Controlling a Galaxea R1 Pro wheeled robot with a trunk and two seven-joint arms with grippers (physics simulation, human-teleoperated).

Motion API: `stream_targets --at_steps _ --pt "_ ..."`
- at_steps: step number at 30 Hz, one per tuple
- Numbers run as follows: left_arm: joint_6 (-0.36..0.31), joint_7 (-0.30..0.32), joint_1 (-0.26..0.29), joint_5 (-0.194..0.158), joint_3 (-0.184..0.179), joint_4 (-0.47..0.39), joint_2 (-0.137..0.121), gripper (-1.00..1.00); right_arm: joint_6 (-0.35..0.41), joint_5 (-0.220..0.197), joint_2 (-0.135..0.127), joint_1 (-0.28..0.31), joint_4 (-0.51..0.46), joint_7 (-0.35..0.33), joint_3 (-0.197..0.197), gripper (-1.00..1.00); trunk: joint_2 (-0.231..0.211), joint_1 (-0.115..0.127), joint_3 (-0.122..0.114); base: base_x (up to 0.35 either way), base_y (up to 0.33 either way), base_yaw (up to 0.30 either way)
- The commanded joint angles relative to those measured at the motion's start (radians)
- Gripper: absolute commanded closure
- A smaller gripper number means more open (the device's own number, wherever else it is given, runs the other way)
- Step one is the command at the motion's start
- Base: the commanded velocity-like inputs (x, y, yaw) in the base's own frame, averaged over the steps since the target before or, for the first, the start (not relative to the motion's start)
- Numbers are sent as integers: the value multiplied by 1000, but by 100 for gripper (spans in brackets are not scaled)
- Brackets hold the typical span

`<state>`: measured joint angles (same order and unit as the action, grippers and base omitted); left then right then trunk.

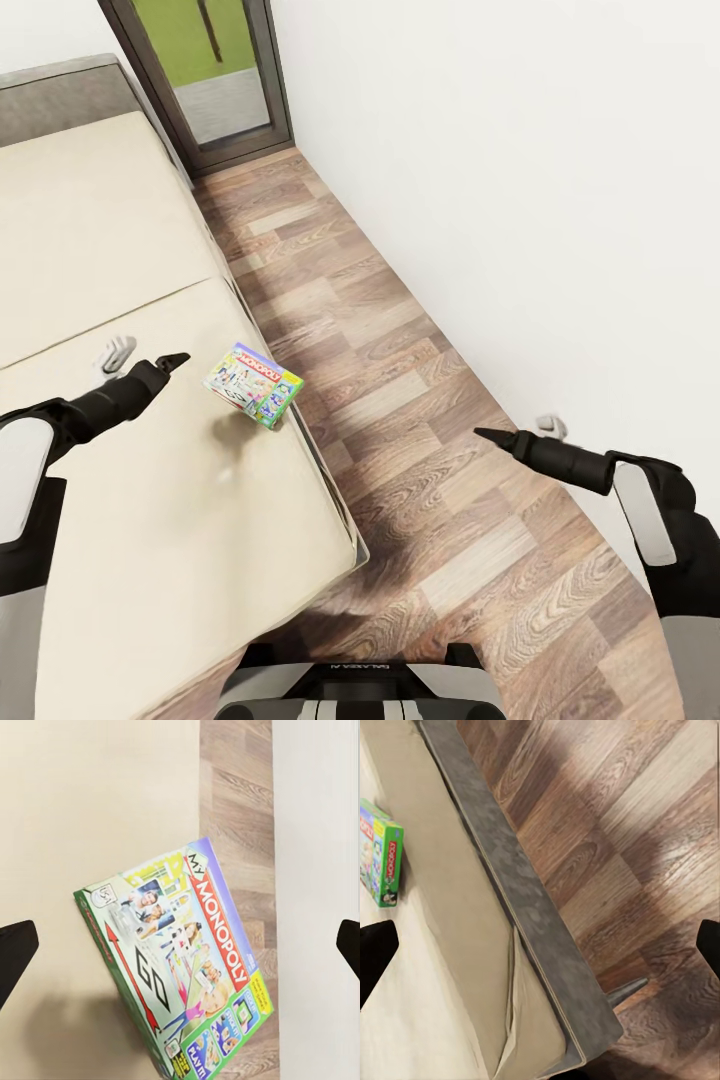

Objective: Put all the toys in the child's room - the three board games (two on the bed and one on the table), the two jigsaw puzzles on the table, and the tennis ball on the table - inside the toy box on the table in the child's room.

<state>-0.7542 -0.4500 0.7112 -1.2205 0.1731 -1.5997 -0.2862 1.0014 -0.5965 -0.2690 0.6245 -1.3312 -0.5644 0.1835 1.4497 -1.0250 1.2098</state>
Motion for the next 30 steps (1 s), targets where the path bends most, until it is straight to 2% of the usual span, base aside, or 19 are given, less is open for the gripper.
stream_targets --at_steps 1,9,17,27,29,30 --pt "-3 -9 1 -11 1 -2 0 -100 3 2 4 4 3 -8 7 -100 0 0 0 0 0 0" --pt "-5 -9 1 -13 5 -7 16 -100 -5 -5 30 16 21 -13 30 -100 0 0 0 0 0 0" --pt "-7 -9 1 -14 6 -8 26 -100 -7 -8 41 34 45 -9 38 -100 0 0 0 0 0 0" --pt "-12 -9 2 -19 9 -9 32 -100 -20 -11 48 100 157 -4 43 -100 0 0 0 0 0 0" --pt "-13 -9 2 -33 8 -9 33 -100 -37 -12 52 134 223 -3 44 -100 0 0 0 0 0 0" --pt "-13 -9 2 -33 8 -9 33 -100 -37 -12 52 134 223 -3 44 -100 0 0 0 0 0 0"
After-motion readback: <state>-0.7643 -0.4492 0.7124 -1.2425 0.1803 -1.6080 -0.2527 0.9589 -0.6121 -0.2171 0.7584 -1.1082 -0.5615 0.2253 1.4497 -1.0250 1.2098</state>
